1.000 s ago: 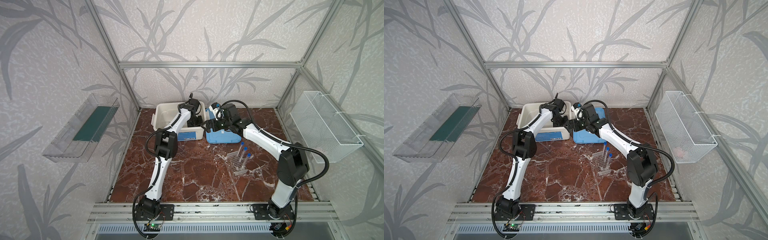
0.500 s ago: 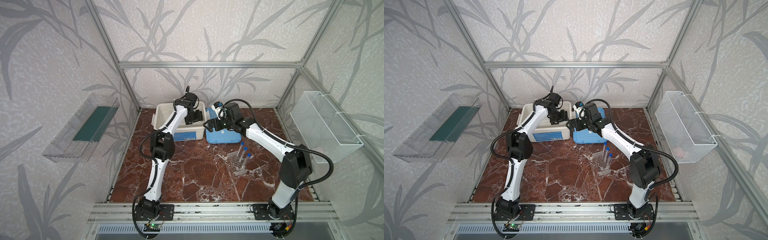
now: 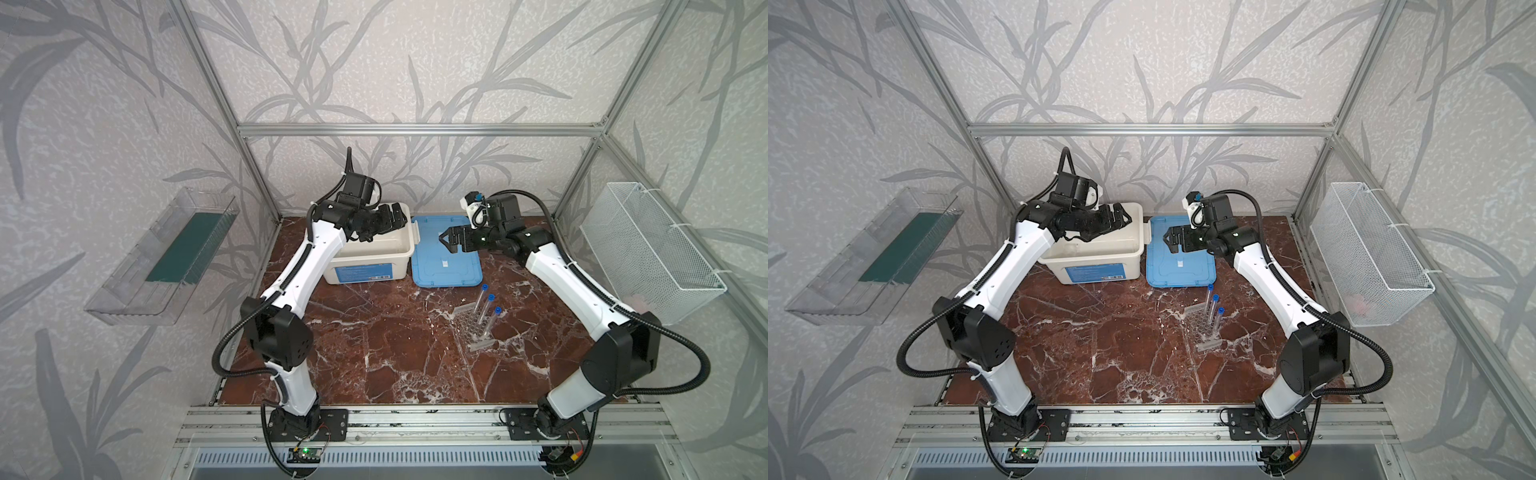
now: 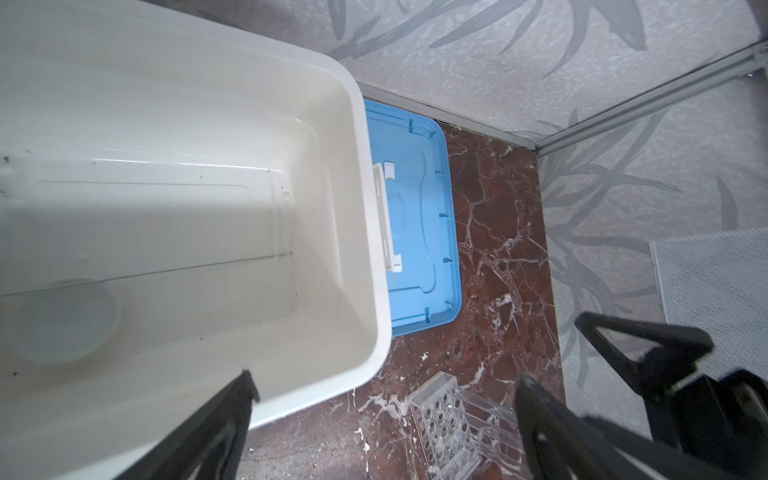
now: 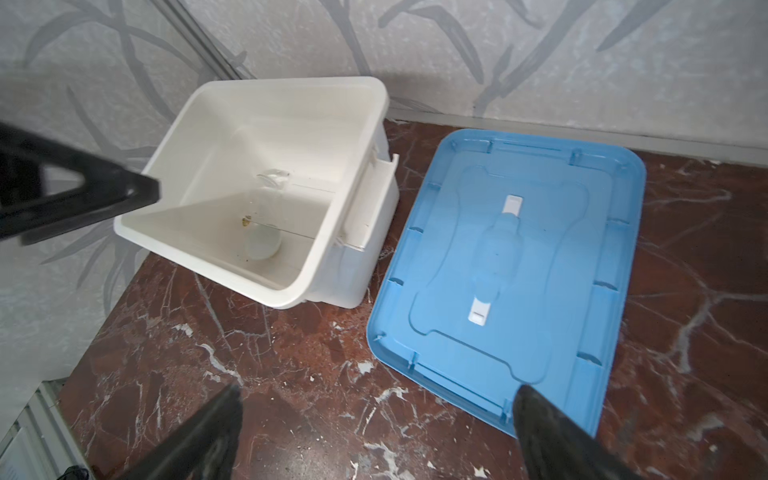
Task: Organize the chemistry lab equipment
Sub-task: 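Raise the left gripper from the bin while the right gripper reaches the blue lid, then close the right gripper on the edge of the blue lid farthest from the bin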
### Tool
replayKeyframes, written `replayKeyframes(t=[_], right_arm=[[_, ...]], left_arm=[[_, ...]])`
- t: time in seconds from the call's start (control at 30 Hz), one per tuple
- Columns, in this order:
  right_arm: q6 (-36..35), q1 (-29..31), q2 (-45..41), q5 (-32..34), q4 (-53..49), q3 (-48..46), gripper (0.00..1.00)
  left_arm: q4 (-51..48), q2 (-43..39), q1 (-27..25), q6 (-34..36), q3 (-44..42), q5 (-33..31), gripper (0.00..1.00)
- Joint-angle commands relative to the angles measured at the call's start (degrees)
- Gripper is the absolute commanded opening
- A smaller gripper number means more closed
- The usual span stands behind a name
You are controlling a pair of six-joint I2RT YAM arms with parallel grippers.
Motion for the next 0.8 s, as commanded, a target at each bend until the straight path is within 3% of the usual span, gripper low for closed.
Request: replayKeyframes(t=[0.0,0.17,0.37,0.53,0.77], right_arm=[[-1.8,-2.6,-0.6,3.3,-5.8,0.3,0.99],[-1.7,-7.9,3.3,3.6,-6.2,-0.8,1.00],[-3.0,-10.9,12.2,4.7,-6.3,2.4,0.91],[-5.2,-11.6,21.9,7.0,-7.4,8.6,0.66],[-7.5,-11.7,32.9,9.9,-12.1,18.4,0.55]], left_arm=[[7.9,-5.8,-2.5,-2.5,-7.6,4.0,0.99],[17.0,-14.4,-8.3,-5.4,-22.2,2.0,0.99],[27.8,-20.1,-12.0,-12.9,-36.2,0.6,0.99],[32.6,-19.9,-13.4,-16.8,-41.8,-0.4,0.99],[41.3,-16.9,-16.1,-21.2,-46.2,-2.1,0.99]])
